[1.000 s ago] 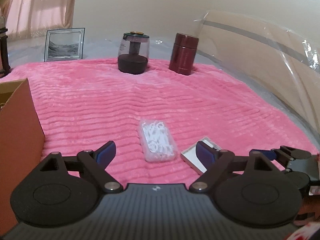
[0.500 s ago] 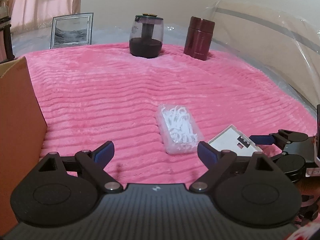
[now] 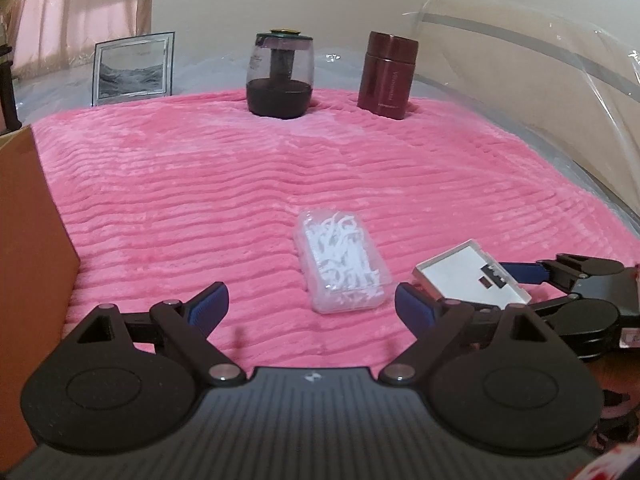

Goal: Organize rigid objects
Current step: 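Grasp the white switch plate with the right gripper while the left gripper grasps the floss box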

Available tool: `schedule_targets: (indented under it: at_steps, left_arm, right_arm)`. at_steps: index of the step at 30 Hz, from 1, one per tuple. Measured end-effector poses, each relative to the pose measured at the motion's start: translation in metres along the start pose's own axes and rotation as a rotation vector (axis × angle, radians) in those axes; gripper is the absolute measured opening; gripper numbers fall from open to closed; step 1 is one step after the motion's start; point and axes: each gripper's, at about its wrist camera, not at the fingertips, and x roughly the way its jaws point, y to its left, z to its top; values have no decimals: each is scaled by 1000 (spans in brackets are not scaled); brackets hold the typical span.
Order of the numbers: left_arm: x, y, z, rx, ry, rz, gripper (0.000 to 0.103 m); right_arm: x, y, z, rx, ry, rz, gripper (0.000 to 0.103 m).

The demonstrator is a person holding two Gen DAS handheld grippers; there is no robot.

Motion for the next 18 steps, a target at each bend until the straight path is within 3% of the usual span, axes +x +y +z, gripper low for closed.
schedule_targets:
  at_steps: [9,18]
  left_arm:
    - [25,-25,7,57,-52,56,88]
    - [56,-46,8,129,-47,105,81]
  right_arm:
    - [-21,-19,-8,115,-32,-110,85]
    - [-32,-27,-16,140,-37,-106,85]
